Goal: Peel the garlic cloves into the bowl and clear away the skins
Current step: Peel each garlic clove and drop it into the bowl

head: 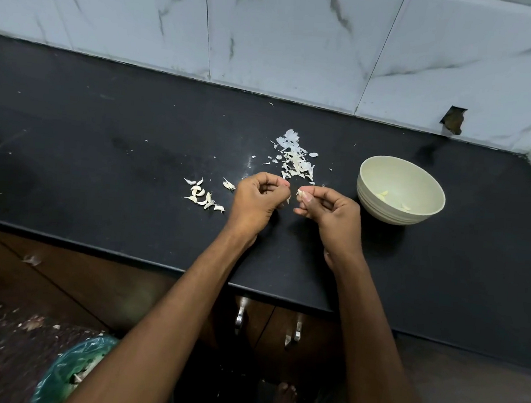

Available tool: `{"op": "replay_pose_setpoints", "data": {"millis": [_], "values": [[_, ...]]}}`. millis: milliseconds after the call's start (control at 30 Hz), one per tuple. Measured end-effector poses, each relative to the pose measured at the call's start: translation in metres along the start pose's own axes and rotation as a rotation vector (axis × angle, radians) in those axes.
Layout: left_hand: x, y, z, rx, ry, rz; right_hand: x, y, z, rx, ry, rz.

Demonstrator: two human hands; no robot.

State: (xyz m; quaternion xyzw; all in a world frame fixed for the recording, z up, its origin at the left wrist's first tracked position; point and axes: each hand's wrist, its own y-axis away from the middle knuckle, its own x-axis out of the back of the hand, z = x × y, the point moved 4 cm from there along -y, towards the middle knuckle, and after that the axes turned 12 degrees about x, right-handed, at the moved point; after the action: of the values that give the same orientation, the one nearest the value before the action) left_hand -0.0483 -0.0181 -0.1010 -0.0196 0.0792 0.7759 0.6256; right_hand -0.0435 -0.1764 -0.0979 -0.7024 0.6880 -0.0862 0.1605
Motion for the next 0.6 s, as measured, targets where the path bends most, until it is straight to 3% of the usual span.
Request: {"op": "replay_pose_setpoints", "data": {"millis": [300,600], "values": [[-0.0064,0.0006,0.0,-0.003,0.025,-0.181,0.0027,0.0013,-0.0011,-0.077,-0.152,0.065],[-0.0041,0.0023,-0.0002,0.001,0.027,-0.134,0.0008,0.0003,-0.0006,0.005,-0.027,0.013]]}}
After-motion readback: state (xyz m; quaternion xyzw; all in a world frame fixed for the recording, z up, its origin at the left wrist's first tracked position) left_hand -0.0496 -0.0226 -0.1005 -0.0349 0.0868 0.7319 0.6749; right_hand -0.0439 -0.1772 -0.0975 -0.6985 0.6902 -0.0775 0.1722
